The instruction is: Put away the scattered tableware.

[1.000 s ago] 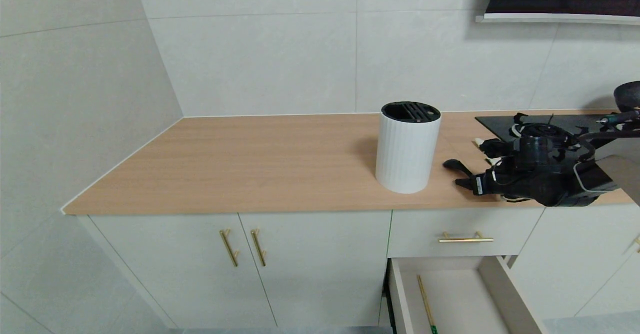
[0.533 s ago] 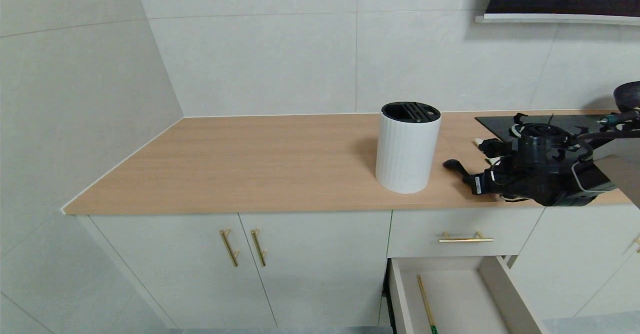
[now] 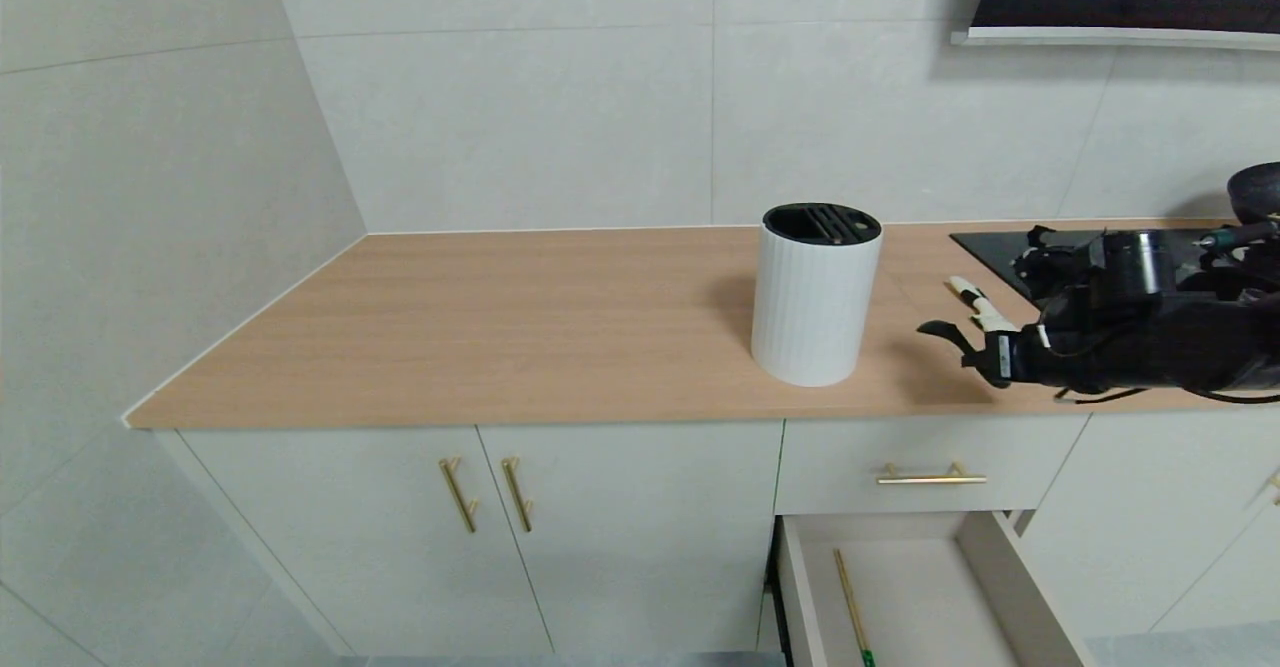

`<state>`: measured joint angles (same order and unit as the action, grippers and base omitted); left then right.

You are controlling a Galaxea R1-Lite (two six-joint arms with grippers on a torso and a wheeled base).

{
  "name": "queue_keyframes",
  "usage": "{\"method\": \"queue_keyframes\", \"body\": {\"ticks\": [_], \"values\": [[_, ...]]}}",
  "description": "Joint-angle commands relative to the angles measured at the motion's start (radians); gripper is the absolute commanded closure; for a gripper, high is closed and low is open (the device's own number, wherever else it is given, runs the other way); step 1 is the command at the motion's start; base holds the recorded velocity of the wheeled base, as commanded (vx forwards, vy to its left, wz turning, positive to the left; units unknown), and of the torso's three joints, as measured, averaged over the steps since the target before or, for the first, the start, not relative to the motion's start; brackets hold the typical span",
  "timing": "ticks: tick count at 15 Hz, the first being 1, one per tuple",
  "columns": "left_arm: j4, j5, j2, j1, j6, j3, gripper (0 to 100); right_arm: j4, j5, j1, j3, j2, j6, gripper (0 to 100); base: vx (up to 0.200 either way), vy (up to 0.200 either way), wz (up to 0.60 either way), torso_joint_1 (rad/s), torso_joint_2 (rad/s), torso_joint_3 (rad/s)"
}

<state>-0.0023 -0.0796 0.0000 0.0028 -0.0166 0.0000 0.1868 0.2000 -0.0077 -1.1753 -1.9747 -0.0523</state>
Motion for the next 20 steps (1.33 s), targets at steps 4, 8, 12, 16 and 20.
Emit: {"method": "queue_keyframes", "body": {"ticks": [4,8,12,16,20], "values": [[-0.001,0.0,0.0,0.0,0.0,0.0,0,-0.044,-0.106,0.075,0.508,0.398,-0.086,100,0.0,0.0,0.0,0.0,0.0,0.0],[-0.001,0.0,0.0,0.0,0.0,0.0,0,-0.023,-0.106,0.098,0.588,0.401,-0.093,100,0.0,0.0,0.0,0.0,0.0,0.0],[-0.001,0.0,0.0,0.0,0.0,0.0,0,-0.017,-0.106,0.121,0.612,0.393,-0.092,100,0.0,0.0,0.0,0.0,0.0,0.0],[-0.001,0.0,0.0,0.0,0.0,0.0,0,0.065,-0.108,0.144,0.64,0.304,-0.092,100,0.0,0.0,0.0,0.0,0.0,0.0],[-0.001,0.0,0.0,0.0,0.0,0.0,0,0.103,-0.108,0.144,0.658,0.292,-0.09,100,0.0,0.0,0.0,0.0,0.0,0.0]]}}
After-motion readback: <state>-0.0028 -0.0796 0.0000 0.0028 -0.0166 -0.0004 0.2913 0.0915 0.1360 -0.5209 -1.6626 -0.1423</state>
